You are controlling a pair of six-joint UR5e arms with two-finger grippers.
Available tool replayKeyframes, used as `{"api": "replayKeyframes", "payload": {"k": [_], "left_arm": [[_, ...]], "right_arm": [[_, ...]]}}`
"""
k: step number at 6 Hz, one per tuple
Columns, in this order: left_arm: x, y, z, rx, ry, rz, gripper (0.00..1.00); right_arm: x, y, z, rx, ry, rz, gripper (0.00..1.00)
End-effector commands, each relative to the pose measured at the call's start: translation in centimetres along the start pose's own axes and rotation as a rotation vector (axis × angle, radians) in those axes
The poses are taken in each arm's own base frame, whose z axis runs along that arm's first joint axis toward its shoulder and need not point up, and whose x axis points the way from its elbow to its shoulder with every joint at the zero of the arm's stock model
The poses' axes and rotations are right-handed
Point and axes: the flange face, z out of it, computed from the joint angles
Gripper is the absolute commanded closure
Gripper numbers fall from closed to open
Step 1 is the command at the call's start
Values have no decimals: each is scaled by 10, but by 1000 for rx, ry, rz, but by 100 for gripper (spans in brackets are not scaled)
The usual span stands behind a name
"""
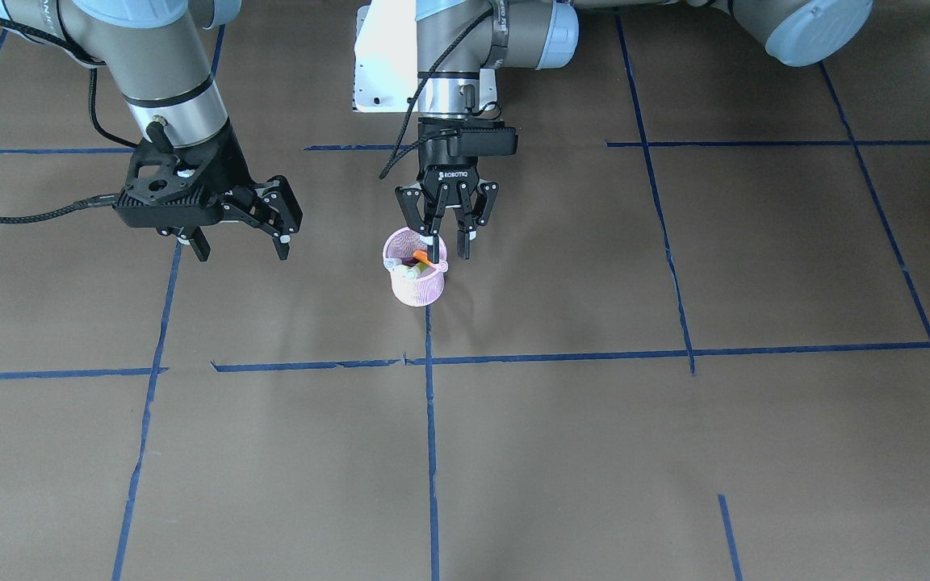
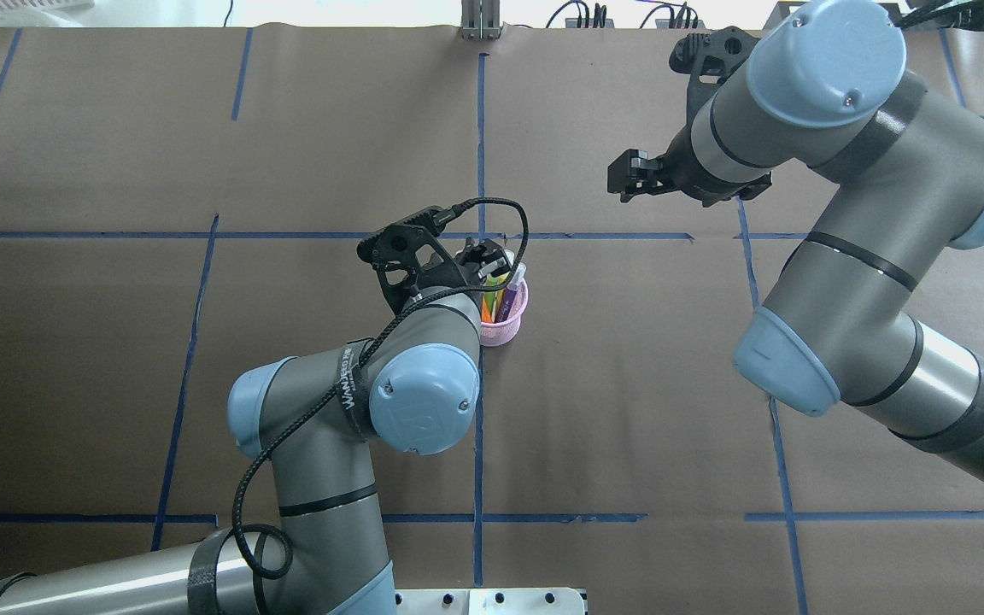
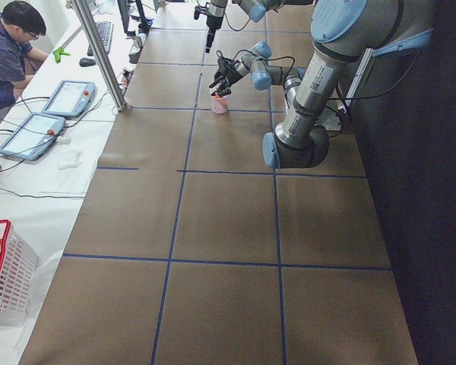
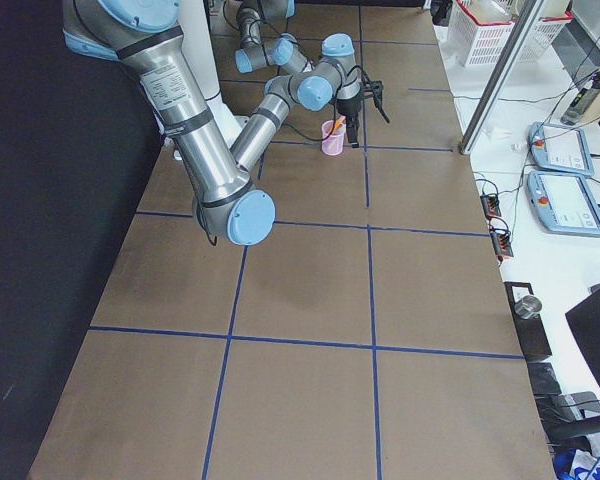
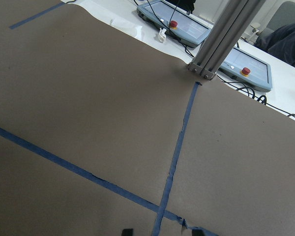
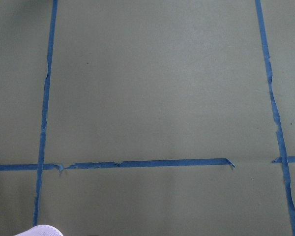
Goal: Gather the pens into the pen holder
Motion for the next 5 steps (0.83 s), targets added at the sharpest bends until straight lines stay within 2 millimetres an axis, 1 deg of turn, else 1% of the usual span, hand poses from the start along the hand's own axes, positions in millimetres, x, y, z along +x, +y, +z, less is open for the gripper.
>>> {"api": "replayKeyframes", "payload": {"k": [1,2,3,4,5], "left_arm": [[-3,-10,-22,-158,37,228,1],[-39,-22,-8,-262,5,322,1],[-67,-50,11,-394,-47,381,1],[-86,-82,22,-500,-118,412,1],[-103,-122,29,-581,-151,514,1]], "right_arm": [[2,-1,2,-7,6,4,0],[6,-2,4,-17,15,-20,0],[21,-3,10,-48,26,-62,0],[37,-8,9,-95,6,-104,0],[68,-16,10,-137,1,-152,0]]}}
